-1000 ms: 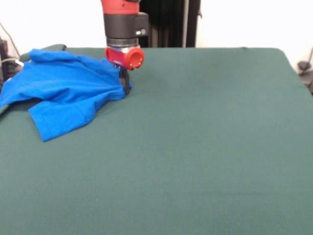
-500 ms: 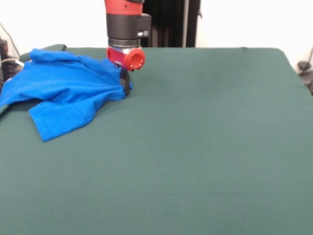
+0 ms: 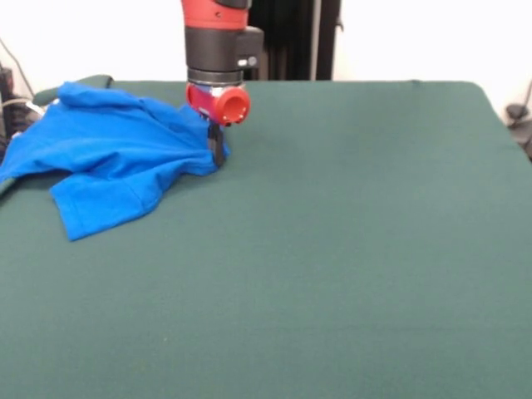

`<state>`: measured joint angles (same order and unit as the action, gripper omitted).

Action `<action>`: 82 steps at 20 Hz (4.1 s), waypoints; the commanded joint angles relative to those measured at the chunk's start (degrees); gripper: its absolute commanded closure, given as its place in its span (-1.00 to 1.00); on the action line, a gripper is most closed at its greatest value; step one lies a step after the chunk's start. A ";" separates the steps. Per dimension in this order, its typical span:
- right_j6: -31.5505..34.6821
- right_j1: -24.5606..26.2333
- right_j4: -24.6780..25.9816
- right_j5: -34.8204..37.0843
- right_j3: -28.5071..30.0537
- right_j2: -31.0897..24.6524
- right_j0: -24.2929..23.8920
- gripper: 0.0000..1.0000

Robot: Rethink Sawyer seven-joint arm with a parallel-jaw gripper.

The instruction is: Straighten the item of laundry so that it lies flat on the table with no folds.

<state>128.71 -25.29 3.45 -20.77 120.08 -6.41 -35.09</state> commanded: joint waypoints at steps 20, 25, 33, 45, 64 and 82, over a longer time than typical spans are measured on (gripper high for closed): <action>13.54 -1.38 -13.68 8.08 -0.79 -13.40 6.35 1.00; 13.40 -1.56 -16.28 8.71 -1.98 -13.46 7.88 1.00; 12.27 -0.18 -21.43 9.71 -5.73 -12.23 11.97 1.00; 11.42 1.59 -27.82 10.02 -9.79 -10.97 16.70 1.00; 12.17 4.06 -31.93 6.67 -10.96 -7.35 19.95 -1.00; 16.90 -6.23 -39.52 15.83 1.27 -5.70 22.75 -1.00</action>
<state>128.76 -28.83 -28.65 -15.87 114.65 -10.16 -16.32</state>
